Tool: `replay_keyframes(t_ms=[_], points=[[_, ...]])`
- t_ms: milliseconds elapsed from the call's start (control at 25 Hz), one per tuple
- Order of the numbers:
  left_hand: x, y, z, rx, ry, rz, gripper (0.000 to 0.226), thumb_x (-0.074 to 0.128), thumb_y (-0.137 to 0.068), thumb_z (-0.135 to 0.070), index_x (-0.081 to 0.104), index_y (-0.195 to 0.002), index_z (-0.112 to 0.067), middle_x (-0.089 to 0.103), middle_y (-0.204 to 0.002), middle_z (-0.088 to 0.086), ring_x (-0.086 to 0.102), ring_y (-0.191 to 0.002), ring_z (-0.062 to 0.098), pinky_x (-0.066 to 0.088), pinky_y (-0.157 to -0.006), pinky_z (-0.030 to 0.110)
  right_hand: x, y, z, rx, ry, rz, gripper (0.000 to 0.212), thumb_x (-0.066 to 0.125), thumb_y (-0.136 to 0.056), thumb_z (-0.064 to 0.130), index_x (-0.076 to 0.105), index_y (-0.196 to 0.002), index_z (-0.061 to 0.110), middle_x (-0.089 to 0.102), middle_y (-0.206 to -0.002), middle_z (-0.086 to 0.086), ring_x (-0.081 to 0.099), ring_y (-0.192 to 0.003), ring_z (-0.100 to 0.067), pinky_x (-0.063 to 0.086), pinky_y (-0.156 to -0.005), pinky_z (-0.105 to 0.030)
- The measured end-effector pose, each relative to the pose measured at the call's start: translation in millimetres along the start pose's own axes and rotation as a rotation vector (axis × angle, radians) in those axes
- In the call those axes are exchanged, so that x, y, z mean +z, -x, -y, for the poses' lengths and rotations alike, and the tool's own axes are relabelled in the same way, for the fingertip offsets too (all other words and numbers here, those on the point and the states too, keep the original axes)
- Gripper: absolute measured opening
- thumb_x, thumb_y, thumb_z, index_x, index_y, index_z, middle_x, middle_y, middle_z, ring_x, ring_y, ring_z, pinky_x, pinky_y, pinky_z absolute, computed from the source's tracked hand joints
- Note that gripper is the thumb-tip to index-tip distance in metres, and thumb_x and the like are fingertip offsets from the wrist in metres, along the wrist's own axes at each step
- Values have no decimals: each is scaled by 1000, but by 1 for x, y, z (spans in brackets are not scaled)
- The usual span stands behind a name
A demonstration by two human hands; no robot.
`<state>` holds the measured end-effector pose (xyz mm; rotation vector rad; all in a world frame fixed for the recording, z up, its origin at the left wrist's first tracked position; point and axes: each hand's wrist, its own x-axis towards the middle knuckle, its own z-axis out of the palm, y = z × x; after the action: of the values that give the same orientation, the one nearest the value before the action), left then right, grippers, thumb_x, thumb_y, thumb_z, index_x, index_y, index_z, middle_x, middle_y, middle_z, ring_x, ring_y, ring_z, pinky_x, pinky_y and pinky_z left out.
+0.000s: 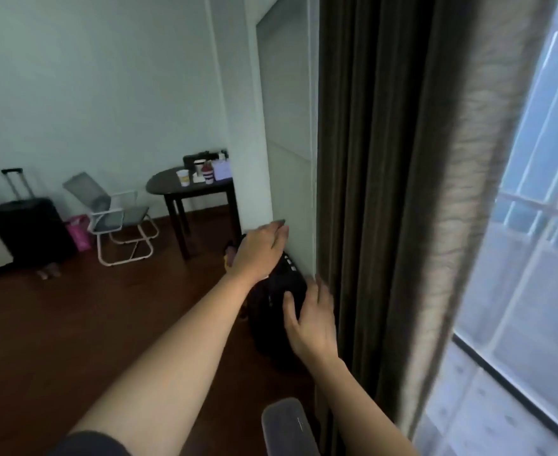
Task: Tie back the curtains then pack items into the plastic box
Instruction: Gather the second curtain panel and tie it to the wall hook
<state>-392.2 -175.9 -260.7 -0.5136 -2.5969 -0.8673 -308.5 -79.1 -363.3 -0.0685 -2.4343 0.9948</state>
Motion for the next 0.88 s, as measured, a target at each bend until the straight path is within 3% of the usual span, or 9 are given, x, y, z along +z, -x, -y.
replay_keyframes(t_ms=[200,320,440,520,560,600,680,760,880], points=[[30,-119,10,87,195,5,48,47,-97,-31,43,-138,-7,56,-132,14,56,-119,25,44,-98,32,42,-104,-6,96,55,-239,69,22,-88,57,18,-145,19,16,-155,-8,18,-143,-23,27,-114,-47],[55,-162,12,185,313,32,62,56,-93,-31,32,-143,-5,46,-141,14,53,-121,25,44,-99,34,52,-131,-3,75,132,-409,60,35,-89,47,28,-141,19,16,-153,-6,20,-142,-22,27,-114,-41],[75,-207,19,249,609,96,76,64,-86,-33,24,-147,-12,38,-148,6,50,-124,20,46,-98,35,74,-155,-10,80,217,-587,52,52,-86,34,41,-132,14,24,-148,-5,28,-136,-20,30,-111,-35],[88,-231,19,329,742,192,64,66,-84,-33,37,-137,-12,55,-131,4,59,-108,13,52,-87,30,92,-173,-17,114,293,-759,51,62,-80,22,46,-127,12,29,-144,-8,31,-134,-23,29,-111,-36],[93,-237,19,376,761,220,50,66,-84,-31,44,-124,-10,63,-112,2,63,-92,6,54,-76,26,99,-180,-17,152,319,-848,51,64,-78,17,46,-125,12,29,-143,-9,32,-133,-24,29,-111,-36],[96,-241,18,431,767,202,35,65,-85,-28,47,-108,-9,64,-92,-2,62,-75,-1,52,-65,23,102,-187,-16,173,335,-935,51,63,-78,13,44,-125,13,28,-143,-10,31,-133,-24,30,-110,-37],[98,-245,19,561,791,171,22,62,-87,-23,43,-90,-10,55,-66,-5,54,-54,1,43,-49,18,103,-197,-11,212,403,-1082,47,61,-81,11,42,-124,14,27,-142,-10,30,-133,-25,32,-108,-40],[101,-251,20,628,848,197,16,59,-83,-18,50,-89,-7,56,-63,-1,52,-51,4,43,-49,18,98,-205,-12,277,465,-1178,47,65,-82,9,43,-124,12,26,-141,-10,32,-133,-27,37,-107,-46],[101,-252,15,645,941,348,9,61,-81,-9,60,-89,-6,61,-72,2,58,-62,12,46,-58,20,89,-204,-7,394,530,-1268,52,68,-81,10,40,-125,9,26,-140,-13,35,-130,-31,40,-104,-50]])
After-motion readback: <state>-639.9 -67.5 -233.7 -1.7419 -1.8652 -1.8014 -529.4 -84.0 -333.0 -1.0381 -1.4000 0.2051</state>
